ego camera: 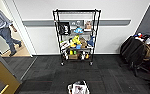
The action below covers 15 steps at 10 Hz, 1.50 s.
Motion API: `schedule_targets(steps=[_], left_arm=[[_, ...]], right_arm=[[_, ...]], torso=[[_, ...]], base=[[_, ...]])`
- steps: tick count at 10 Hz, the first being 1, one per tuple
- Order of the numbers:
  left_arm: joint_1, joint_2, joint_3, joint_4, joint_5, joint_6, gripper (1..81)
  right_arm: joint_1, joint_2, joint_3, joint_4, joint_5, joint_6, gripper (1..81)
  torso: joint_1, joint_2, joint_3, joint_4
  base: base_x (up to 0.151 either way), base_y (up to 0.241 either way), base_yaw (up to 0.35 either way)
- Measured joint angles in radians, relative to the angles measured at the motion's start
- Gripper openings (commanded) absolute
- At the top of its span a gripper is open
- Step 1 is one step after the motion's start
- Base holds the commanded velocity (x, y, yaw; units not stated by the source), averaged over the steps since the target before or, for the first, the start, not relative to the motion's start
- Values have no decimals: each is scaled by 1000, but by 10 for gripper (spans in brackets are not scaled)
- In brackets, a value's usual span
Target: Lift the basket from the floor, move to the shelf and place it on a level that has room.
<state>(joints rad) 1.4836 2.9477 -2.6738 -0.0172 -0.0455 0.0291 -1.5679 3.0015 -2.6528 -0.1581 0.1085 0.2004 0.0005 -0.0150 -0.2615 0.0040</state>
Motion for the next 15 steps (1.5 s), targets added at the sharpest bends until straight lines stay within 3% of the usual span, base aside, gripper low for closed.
schedule_targets(steps=[15], left_arm=[[1, 11, 0, 2, 0, 0, 811]], right_arm=[[8, 9, -5, 0, 0, 3, 811]], torso=[[0, 1, 0, 0]], base=[[160, 0, 0]])
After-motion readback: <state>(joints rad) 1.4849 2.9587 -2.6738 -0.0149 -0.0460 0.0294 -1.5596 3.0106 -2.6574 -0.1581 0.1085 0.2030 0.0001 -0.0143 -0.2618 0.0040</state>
